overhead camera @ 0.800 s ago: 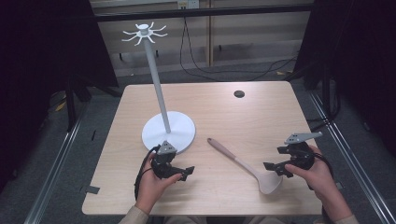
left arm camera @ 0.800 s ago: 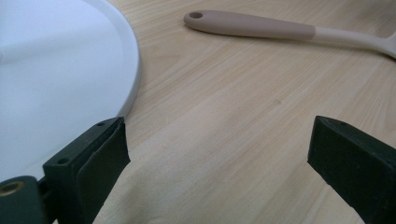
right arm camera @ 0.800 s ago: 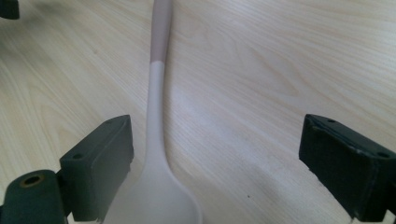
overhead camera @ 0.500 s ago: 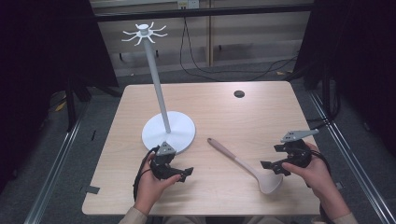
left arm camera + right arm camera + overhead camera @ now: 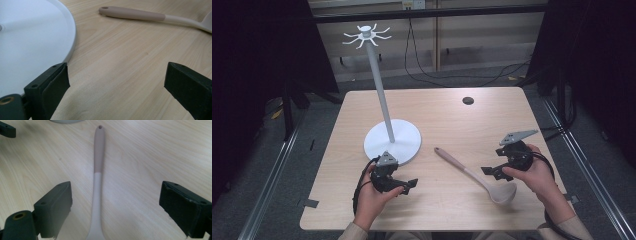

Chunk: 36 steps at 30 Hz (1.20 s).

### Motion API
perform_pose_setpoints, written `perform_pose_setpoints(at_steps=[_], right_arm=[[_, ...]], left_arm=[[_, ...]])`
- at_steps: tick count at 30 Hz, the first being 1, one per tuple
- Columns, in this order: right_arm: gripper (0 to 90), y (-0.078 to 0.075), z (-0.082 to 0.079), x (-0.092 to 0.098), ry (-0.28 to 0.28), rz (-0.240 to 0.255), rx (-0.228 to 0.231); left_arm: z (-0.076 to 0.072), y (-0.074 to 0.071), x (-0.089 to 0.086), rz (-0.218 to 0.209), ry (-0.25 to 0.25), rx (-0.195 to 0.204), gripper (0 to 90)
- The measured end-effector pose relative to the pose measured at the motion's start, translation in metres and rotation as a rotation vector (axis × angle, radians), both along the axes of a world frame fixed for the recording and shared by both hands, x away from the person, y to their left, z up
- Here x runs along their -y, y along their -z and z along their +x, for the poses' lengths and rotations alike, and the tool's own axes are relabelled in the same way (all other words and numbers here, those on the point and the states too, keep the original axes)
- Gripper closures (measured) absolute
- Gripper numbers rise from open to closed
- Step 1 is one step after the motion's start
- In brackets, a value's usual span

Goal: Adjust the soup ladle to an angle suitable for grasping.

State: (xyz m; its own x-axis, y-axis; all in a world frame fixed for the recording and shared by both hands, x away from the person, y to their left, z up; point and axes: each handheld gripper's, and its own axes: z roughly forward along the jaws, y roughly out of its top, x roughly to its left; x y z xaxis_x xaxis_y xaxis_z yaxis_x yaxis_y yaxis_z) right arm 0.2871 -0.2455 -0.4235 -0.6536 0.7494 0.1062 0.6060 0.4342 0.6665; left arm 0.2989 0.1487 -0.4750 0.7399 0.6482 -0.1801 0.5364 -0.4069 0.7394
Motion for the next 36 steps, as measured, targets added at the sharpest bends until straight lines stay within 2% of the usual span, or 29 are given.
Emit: perform_pose_setpoints(at_steps=[10,14,23,25,31,36], right_arm=[[11.4,-0.005,0.014,-0.022,-0.029,-0.016,-0.028],[12.0,-0.003,0.02,-0.032,-0.041,-0.036,-0.038],[14.8,0.007,0.032,-0.049,-0.079,-0.115,-0.076],[17.3,0.01,0.033,-0.053,-0.073,-0.127,-0.102],[27.7,0.019,0.037,-0.063,-0.088,-0.167,-0.13],[36.0,0.026,0.04,-0.072,-0.1,-0.219,-0.155]], left_arm=[[-0.001,-0.001,0.002,-0.001,0.008,0.006,5.8],[-0.001,-0.002,0.001,0.0,0.011,0.006,5.8],[0.0,-0.003,-0.001,0.002,0.01,0.016,6.0],[-0.001,-0.003,-0.001,-0.007,0.01,0.015,6.0],[0.0,-0.004,-0.002,-0.002,0.006,0.02,6.2],[0.0,-0.004,-0.002,-0.002,0.005,0.022,6.2]])
